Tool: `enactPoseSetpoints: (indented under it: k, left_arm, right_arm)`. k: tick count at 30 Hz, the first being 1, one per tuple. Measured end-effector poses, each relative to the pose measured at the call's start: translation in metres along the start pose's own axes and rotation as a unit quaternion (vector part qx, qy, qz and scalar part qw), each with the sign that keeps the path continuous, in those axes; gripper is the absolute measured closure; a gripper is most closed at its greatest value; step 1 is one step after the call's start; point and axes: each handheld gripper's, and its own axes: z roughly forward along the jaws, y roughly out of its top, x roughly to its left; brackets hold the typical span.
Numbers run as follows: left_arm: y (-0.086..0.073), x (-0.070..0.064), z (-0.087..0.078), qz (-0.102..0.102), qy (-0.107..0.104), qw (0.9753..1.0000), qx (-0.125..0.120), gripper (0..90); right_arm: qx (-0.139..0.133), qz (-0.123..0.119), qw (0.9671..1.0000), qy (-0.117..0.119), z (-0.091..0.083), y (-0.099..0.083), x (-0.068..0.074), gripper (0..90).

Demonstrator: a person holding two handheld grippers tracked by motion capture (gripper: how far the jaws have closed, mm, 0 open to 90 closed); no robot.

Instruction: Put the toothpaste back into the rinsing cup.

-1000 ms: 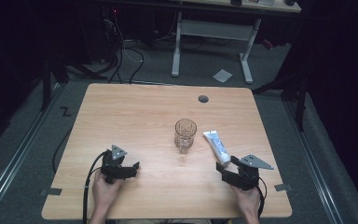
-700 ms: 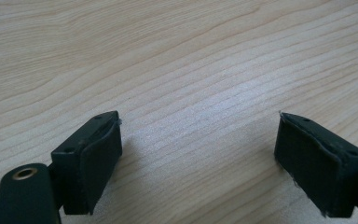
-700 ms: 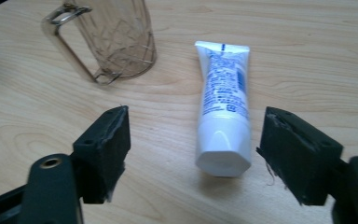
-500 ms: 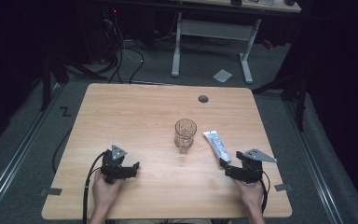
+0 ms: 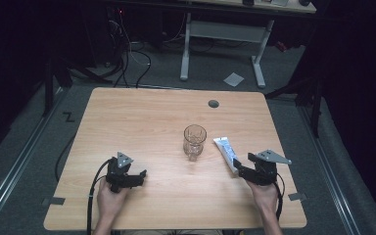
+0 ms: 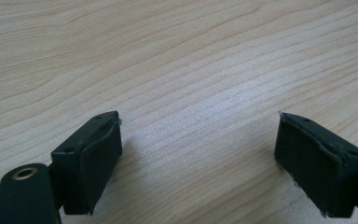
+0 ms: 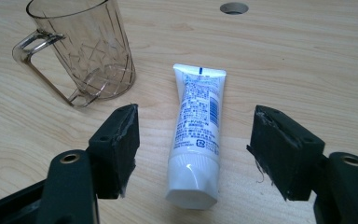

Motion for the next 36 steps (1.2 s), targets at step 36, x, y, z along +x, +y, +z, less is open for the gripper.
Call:
enactPoseSetpoints:
  k: [36]
  left_arm:
    - [0.0,0.0,0.0,0.0,0.0,1.0,0.0,15.2]
  right_arm:
    - [-0.033,-0.062,0.9975,-0.003,0.023,0.045,0.015,43.9]
